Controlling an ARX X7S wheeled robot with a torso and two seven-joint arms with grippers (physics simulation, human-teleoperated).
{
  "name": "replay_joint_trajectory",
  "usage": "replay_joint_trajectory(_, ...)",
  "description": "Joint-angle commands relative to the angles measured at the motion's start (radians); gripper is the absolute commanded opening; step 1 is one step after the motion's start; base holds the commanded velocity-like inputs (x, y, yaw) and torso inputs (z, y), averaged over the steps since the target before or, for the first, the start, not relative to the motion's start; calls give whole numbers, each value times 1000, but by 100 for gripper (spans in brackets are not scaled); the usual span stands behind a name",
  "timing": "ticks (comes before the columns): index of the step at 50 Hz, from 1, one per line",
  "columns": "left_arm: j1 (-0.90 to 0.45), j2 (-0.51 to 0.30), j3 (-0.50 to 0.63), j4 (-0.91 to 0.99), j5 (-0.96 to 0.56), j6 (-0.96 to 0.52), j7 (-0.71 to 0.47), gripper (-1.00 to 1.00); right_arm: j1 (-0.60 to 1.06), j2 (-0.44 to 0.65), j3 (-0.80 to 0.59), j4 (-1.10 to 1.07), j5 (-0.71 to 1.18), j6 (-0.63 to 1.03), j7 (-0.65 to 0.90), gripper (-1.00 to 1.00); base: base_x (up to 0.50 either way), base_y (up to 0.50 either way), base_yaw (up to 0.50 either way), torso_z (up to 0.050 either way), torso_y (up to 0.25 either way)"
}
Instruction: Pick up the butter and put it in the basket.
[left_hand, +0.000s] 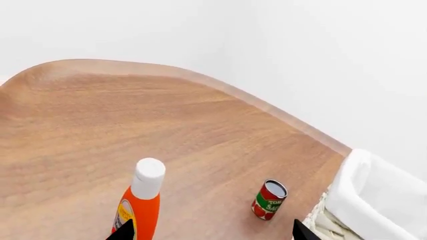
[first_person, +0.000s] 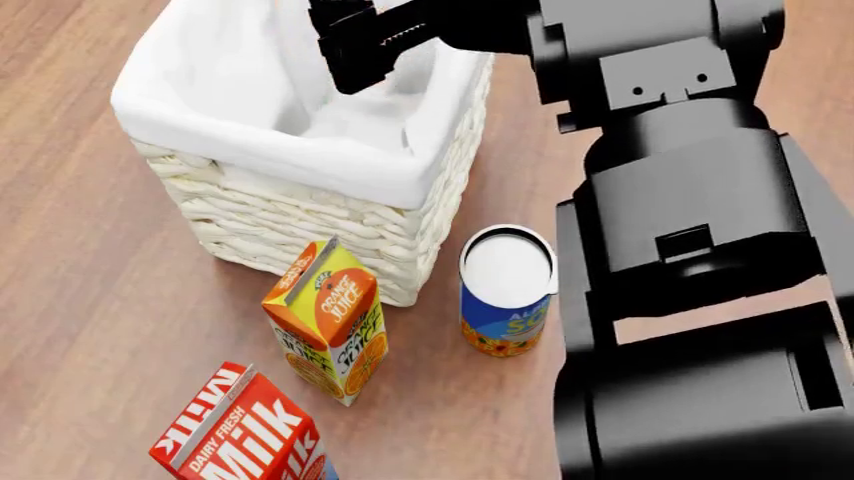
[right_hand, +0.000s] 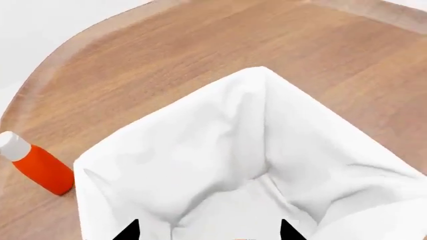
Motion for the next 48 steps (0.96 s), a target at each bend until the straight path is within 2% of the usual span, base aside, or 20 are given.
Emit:
replay_joint_trajectory(1, 3, -2, 2, 1, 3, 6, 3, 100, 6, 3, 123, 0, -111, -132, 29, 100, 0, 0, 0, 0, 0)
replay_joint_trajectory(11, 11, -2, 9, 2, 20, 19, 24, 100, 11, 15, 231, -1, -204, -375, 58, 100, 0, 0, 0, 0, 0)
replay_joint_trajectory(19, 4, -2, 20, -16, 35, 29, 48, 100, -14, 24, 201, -34, -241, -539, 74, 100, 0, 0, 0, 0, 0)
replay_joint_trajectory(24, 2, -4, 17, -22, 35, 36, 55, 100, -201, 111, 190, -510, -254, -348, 110, 100, 0, 0, 0, 0, 0)
replay_joint_trajectory(25, 4, -5, 14, -17, 31, 35, 53, 100, -227, 130, 159, -571, -288, -340, 119, 100, 0, 0, 0, 0, 0)
replay_joint_trajectory(28, 8, -3, 21, -15, 43, 42, 65, 100, -304, 171, 195, -755, -273, -292, 150, 100, 0, 0, 0, 0, 0)
replay_joint_trajectory(36, 5, -4, 21, -27, 47, 52, 78, 100, -437, 247, 233, -1083, -292, -168, 217, 100, 0, 0, 0, 0, 0)
replay_joint_trajectory(48, 10, -4, 24, -30, 57, 66, 94, 100, -593, 330, 301, -1445, -297, -13, 267, 100, 0, 0, 0, 0, 0)
